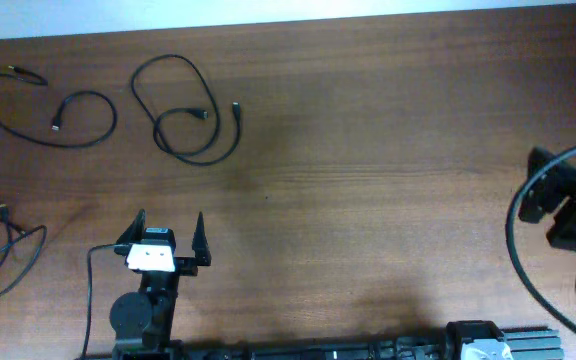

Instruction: Untangle cables

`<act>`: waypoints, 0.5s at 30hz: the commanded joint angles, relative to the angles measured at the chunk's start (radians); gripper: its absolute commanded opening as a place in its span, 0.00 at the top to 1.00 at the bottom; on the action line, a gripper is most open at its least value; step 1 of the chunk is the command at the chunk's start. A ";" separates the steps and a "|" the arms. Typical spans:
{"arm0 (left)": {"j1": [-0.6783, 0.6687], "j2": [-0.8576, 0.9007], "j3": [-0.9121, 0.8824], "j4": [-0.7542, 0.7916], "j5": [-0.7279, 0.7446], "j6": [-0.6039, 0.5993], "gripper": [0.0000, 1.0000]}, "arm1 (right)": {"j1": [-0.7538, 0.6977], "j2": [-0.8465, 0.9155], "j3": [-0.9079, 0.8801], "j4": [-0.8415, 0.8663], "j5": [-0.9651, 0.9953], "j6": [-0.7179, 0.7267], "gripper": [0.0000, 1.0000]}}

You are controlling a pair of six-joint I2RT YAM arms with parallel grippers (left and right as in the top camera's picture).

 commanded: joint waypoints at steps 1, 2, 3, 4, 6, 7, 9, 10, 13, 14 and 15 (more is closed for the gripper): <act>-0.004 -0.002 -0.006 0.001 0.013 0.016 0.01 | 0.003 -0.002 0.006 0.000 0.001 0.011 0.01; -0.004 -0.002 -0.006 0.001 0.013 0.016 0.01 | 0.003 -0.002 0.006 0.000 0.002 0.011 0.01; -0.004 -0.002 -0.006 0.001 0.013 0.016 0.01 | 0.003 -0.002 0.006 0.000 0.002 0.011 0.01; -0.004 -0.002 -0.006 0.001 0.013 0.016 0.01 | 0.003 -0.002 0.006 0.000 0.002 0.011 0.01; -0.004 -0.002 -0.006 0.001 0.013 0.016 0.01 | 0.003 -0.012 0.006 0.000 0.001 0.011 0.01; -0.004 -0.002 -0.006 0.001 0.013 0.016 0.01 | 0.003 -0.027 0.006 0.000 0.002 0.011 0.01; -0.004 -0.002 -0.006 0.001 0.013 0.016 0.01 | 0.003 -0.065 0.006 0.000 0.001 0.011 0.01; -0.004 -0.002 -0.006 0.001 0.013 0.016 0.01 | 0.003 -0.096 0.006 0.000 0.001 0.011 0.01; -0.004 -0.002 -0.006 0.002 0.013 0.016 0.01 | 0.003 -0.184 0.006 -0.001 0.001 0.011 0.01; -0.004 -0.002 -0.006 0.001 0.013 0.016 0.01 | 0.003 -0.205 0.005 -0.001 0.001 0.011 0.01; -0.004 -0.002 -0.006 0.002 0.013 0.016 0.01 | 0.003 -0.246 -0.004 -0.001 0.001 0.011 0.01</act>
